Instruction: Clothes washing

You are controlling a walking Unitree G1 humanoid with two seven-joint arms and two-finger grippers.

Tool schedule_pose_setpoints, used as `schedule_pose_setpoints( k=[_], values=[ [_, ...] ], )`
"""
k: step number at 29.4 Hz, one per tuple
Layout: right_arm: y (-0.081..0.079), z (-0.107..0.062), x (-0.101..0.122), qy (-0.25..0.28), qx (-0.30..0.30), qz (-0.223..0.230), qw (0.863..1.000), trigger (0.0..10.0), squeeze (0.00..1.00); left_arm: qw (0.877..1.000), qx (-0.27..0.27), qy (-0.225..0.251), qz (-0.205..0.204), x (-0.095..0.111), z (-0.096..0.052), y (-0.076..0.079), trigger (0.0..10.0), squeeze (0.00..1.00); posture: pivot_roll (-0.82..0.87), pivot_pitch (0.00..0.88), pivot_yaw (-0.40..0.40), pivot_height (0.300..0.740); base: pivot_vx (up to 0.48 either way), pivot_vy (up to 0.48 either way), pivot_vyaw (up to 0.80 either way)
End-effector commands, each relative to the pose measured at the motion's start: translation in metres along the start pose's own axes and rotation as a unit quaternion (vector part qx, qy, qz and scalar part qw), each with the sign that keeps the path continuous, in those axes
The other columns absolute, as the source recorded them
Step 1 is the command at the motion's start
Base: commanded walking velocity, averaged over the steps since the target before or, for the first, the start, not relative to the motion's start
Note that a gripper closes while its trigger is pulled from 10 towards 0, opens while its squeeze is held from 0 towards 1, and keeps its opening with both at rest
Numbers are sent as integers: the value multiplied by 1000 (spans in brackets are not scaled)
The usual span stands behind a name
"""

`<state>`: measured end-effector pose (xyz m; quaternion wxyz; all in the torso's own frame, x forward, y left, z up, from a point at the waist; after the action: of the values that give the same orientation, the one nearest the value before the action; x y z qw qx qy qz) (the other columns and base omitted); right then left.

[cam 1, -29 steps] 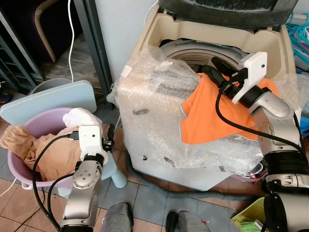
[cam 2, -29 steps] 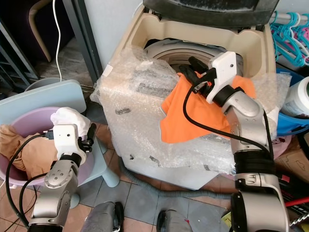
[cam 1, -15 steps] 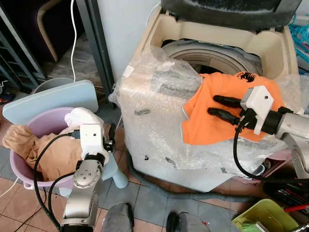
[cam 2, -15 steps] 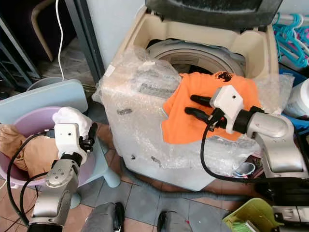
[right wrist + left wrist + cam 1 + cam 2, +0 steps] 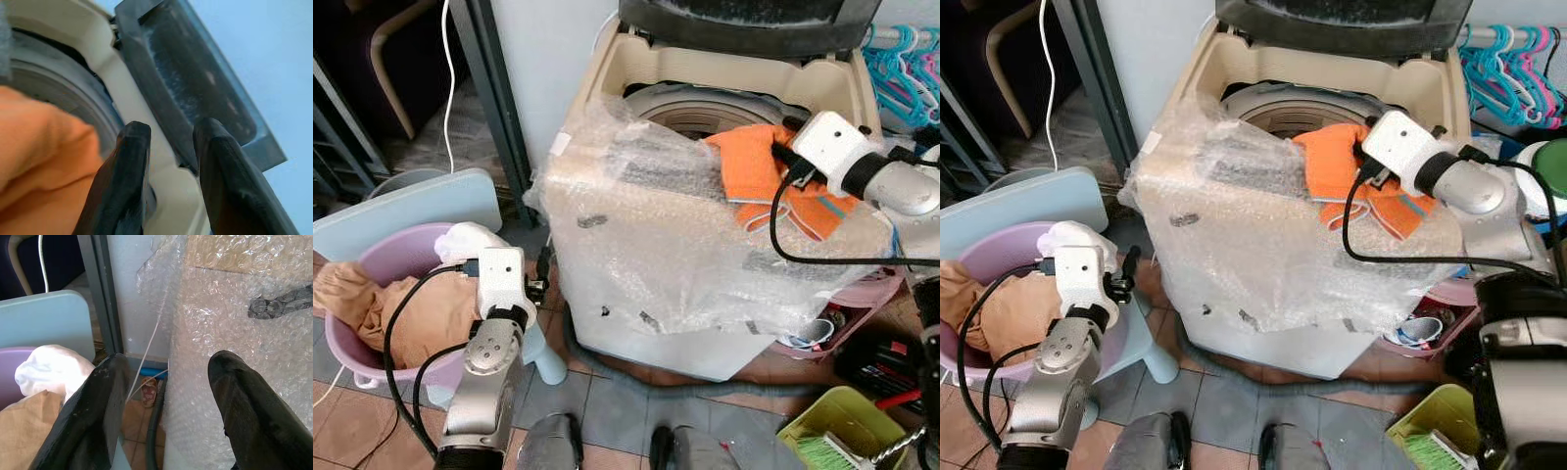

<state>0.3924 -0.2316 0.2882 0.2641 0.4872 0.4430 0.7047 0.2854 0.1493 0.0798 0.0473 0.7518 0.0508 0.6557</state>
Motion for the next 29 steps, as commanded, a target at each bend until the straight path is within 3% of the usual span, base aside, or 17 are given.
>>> schedule_pose_setpoints(
  k=[1, 3, 8, 12, 15, 16, 18, 19, 20, 21, 24, 26, 27, 29],
  values=[
    [18, 3, 10, 25, -52, -6, 998, 10000, 0, 1000, 2, -1, 5, 0, 1, 0, 10000, 0, 29, 113, -4, 740, 0, 0, 0],
    [43, 6, 29, 69, -117, 7, 991, 10000, 0, 1000, 6, 0, 3, 0, 1, 0, 10000, 0, 28, 113, -10, 740, 0, 0, 0],
    [52, 4, 33, 85, -153, 18, 984, 10000, 0, 1000, 10, 1, 0, -1, 1, 0, 10000, 0, 26, 113, -17, 740, 0, 0, 0],
    [26, -10, 7, 53, -85, 2, 995, 10000, 0, 1000, 12, 1, -2, -1, 1, 0, 10000, 0, 22, 114, -21, 740, 0, 0, 0],
    [7, -24, -17, 12, -13, 39, 999, 10000, 0, 1000, 14, 1, -3, -2, 1, -1, 10000, 0, 21, 115, -21, 740, 0, 0, 0],
    [-4, -38, -29, -2, 38, 54, 998, 10000, 0, 1000, 12, 0, -3, -2, 1, -1, 10000, 0, 6, 116, -12, 740, 0, 0, 0],
    [-5, -51, -27, 23, 69, 83, 994, 10000, 0, 1000, 8, -1, -3, -2, 1, 0, 10000, 0, 2, 115, -9, 740, 0, 0, 0],
    [5, -58, -22, 45, 72, 132, 988, 10000, 0, 1000, 4, -2, -1, -3, 2, 1, 10000, 0, -3, 114, -4, 740, 0, 0, 0],
    [5, -58, -22, 45, 72, 132, 988, 10000, 0, 1000, 4, -2, -1, -3, 2, 1, 10000, 0, -3, 114, -4, 740, 0, 0, 0],
    [11, -62, -20, 59, 83, 166, 981, 10000, 0, 1000, 0, 0, -2, -2, 4, 2, 10000, 0, -13, 112, 1, 740, 0, 0, 0],
    [15, -78, -27, 54, 146, 202, 967, 10000, 0, 1000, -4, 2, -4, -1, 5, 5, 10000, 0, -16, 107, 0, 740, 0, 0, 0],
    [13, -90, -28, 57, 196, 228, 952, 10000, 0, 1000, -5, 4, -7, 0, 6, 6, 10000, 0, -16, 106, -2, 740, 0, 0, 0],
    [13, -90, -28, 57, 196, 228, 952, 10000, 0, 1000, -5, 4, -7, 0, 6, 6, 10000, 0, -16, 106, -2, 740, 0, 0, 0],
    [-7, -107, -36, 23, 295, 240, 924, 10000, 0, 1000, -5, 4, -7, 0, 6, 7, 10000, 0, -15, 106, -4, 740, 0, 0, 0]
  ],
)
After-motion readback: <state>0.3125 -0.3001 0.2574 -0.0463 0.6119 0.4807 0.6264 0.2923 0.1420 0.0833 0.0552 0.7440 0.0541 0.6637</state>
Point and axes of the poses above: a point about 5 cm out from each wrist's last joint towards the gripper, its own z axis pointing out of the wrist towards the gripper, its own x axis along the axis of the wrist's last joint, y = z × x, the point moved 2 cm from there along z, pointing out of the wrist towards the gripper, and after that the axes turned 8 degrees about -z, right-handed, at the moved point
